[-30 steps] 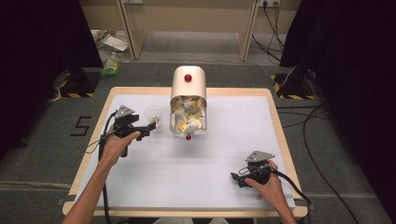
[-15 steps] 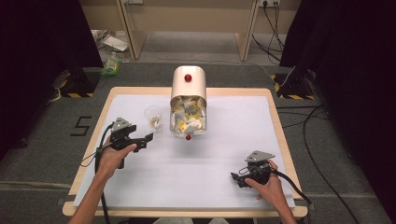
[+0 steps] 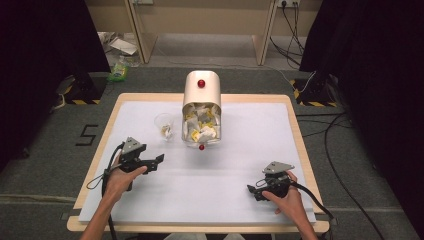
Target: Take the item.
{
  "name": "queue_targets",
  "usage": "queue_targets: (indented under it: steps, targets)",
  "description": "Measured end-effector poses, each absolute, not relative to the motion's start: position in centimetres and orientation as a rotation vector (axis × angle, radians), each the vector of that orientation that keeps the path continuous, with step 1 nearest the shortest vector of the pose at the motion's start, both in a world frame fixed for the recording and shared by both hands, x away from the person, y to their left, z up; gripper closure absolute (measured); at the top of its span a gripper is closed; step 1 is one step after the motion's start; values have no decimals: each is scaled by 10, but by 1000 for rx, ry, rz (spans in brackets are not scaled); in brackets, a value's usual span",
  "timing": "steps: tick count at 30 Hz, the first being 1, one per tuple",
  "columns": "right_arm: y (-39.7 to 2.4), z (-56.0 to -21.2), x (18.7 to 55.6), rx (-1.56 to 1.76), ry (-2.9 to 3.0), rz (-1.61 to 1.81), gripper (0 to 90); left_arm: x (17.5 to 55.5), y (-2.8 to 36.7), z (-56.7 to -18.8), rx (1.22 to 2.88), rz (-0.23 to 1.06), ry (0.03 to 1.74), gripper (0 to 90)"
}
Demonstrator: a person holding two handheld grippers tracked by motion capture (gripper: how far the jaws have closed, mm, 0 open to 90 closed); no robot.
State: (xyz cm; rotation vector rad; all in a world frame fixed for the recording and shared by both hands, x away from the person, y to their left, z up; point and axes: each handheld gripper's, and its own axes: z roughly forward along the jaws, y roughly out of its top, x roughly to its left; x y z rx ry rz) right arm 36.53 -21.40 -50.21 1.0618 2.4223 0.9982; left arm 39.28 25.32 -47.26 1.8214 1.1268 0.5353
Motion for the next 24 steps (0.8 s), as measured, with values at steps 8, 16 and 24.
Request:
queue_targets:
  steps: [8, 16, 24]
  targets:
    - [-214, -502, 365, 1061, 2422, 998, 36, 380, 254, -494, 1860, 512, 1142, 155]
    - [-214, -502, 365, 1058, 2422, 998, 36, 373, 256, -505, 1898, 488, 1159, 155]
    - [-214, -502, 365, 1061, 2422, 998, 36, 372, 251, -507, 1984, 473, 1143, 157]
